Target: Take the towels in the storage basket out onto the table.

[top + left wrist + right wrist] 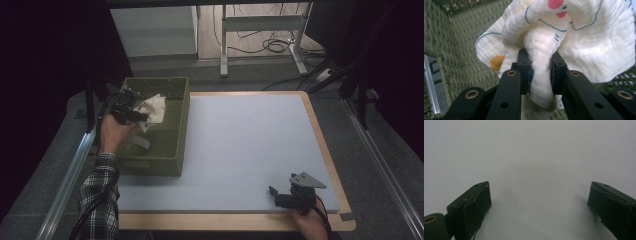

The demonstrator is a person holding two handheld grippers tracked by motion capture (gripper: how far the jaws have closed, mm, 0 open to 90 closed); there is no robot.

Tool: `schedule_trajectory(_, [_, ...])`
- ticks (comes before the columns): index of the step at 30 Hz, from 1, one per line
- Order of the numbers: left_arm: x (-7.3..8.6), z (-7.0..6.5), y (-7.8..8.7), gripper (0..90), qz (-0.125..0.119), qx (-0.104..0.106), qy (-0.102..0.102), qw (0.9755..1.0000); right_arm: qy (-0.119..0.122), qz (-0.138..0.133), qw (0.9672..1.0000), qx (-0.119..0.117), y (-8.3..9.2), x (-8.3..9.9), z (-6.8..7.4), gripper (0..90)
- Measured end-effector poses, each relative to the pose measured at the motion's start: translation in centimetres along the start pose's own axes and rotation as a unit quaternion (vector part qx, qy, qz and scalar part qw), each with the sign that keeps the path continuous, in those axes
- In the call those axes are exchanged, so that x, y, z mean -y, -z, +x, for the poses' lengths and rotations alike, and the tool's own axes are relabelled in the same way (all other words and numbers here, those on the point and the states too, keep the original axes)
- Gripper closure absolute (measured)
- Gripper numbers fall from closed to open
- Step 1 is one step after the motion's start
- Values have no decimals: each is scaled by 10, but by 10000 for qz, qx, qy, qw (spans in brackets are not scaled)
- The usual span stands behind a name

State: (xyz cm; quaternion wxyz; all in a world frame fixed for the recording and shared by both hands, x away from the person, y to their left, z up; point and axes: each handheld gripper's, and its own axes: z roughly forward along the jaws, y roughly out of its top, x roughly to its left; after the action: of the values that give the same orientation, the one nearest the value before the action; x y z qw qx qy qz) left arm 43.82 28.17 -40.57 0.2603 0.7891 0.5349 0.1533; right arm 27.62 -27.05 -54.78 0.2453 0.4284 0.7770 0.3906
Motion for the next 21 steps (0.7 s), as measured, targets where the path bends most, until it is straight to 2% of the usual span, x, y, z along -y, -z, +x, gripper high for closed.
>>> schedule_trajectory(7, [-5, -12, 17, 749, -301, 35, -218, 9993, -2, 0, 10000, 0, 0, 0, 0, 51])
schedule_trajectory(12, [-13, -25, 31, 748, -552, 58, -431, 9975, 0, -2, 10000, 1, 0, 0, 0, 51])
schedule_trajectory(15, [-16, -29, 34, 748, -596, 84, -475, 9971, 1, -3, 10000, 1, 0, 0, 0, 51])
schedule_trajectory(21, [-27, -47, 43, 748, -762, 214, -655, 9947, 4, -1, 10000, -2, 0, 0, 0, 51])
